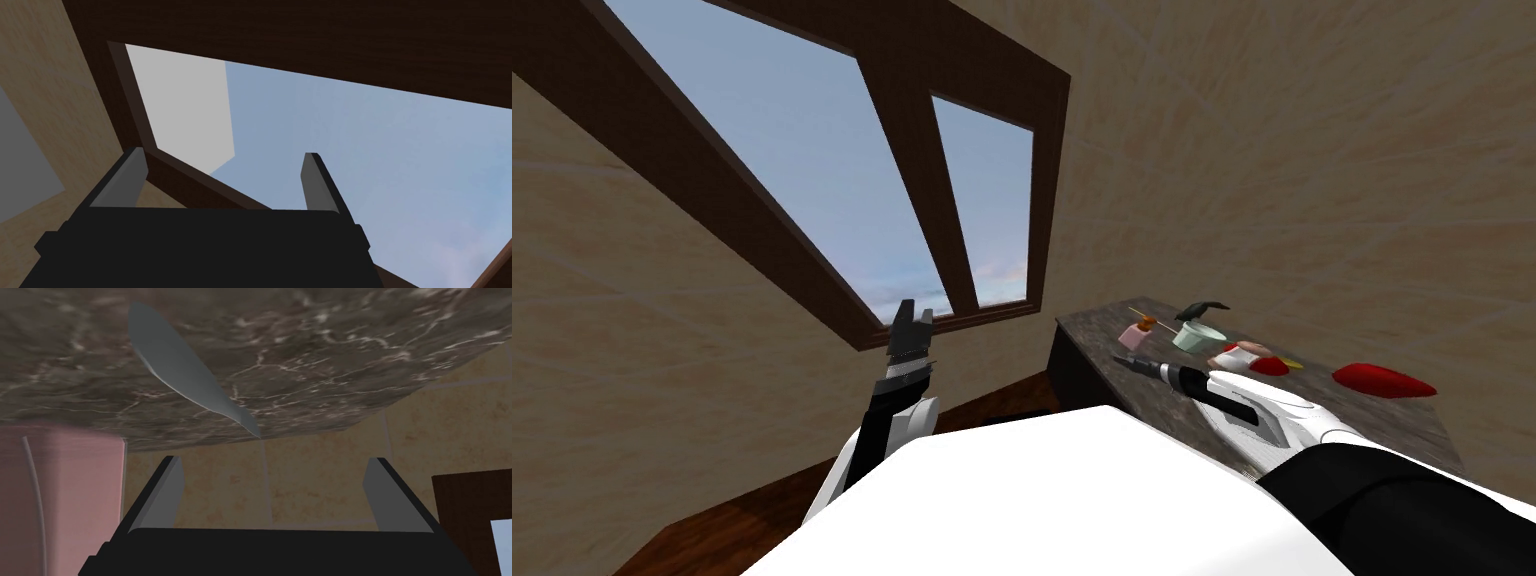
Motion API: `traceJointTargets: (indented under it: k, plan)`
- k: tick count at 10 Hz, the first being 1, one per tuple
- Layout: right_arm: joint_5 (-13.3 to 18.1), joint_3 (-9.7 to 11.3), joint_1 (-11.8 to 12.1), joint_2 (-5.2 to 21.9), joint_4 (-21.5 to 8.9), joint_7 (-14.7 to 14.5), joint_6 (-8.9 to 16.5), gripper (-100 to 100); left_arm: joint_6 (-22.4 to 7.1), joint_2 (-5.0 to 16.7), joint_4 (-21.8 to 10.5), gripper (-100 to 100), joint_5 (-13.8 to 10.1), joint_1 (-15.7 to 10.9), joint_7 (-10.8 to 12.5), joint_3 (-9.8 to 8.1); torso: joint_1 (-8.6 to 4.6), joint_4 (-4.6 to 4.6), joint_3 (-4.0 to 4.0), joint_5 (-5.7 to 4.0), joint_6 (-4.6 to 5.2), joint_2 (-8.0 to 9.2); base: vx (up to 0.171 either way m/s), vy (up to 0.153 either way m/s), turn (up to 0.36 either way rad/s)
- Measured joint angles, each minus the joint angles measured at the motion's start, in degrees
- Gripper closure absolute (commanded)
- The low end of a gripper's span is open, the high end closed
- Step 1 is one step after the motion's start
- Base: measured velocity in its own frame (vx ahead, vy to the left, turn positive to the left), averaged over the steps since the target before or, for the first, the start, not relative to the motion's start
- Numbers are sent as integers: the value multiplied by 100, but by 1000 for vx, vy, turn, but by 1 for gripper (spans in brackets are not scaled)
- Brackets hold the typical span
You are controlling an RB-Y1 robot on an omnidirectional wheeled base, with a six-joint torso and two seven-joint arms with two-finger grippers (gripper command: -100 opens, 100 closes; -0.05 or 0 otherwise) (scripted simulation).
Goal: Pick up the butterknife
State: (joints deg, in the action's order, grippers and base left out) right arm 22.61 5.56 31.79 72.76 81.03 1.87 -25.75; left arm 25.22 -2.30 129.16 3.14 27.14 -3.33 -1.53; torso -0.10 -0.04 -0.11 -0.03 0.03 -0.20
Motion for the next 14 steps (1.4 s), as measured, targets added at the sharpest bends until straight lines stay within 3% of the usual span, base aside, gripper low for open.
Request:
traceJointTargets:
  k: [4, 5, 6, 7, 9, 11, 14]
  plan:
    - [204, 431, -10, 369, -154, -123, 222, -100, 0, 0, 0, 0, 0, 0, 0, 0, 0, -1, -2, 0, 2, -3, 36, -26, 113]
    - [207, 438, -7, 378, -147, -123, 241, 0, 0, 0, 0, 0, 0, 1, 0, 0, 6, 1, 3, 1, 6, 5, 0, 0, 0]
    - [206, 437, -8, 377, -148, -123, 239, -100, 0, 0, 0, 0, 0, 0, 0, 0, 10, 3, 7, 2, 6, 12, -73, 10, 307]
    - [191, 502, -156, 331, -395, -86, 189, -100, 0, 0, 0, 0, 0, -2, 0, 1, 14, 6, 17, 2, -3, 31, -128, 12, 436]
    - [116, 450, -152, 221, -679, -69, 164, -100, 0, 0, 0, 0, 0, -2, 0, 0, 14, 13, 34, 4, 5, 58, -122, 8, 242]
    - [77, 520, -314, 140, -1013, 8, 150, -100, 0, 0, 0, 0, 0, -2, 0, 0, 14, 14, 36, 3, 4, 61, -115, 16, 250]
    - [-24, 454, -308, -11, -1365, 21, 139, -100, 0, 0, 0, 0, 0, -1, 0, 0, 17, 14, 34, 4, 7, 57, -101, 29, 234]
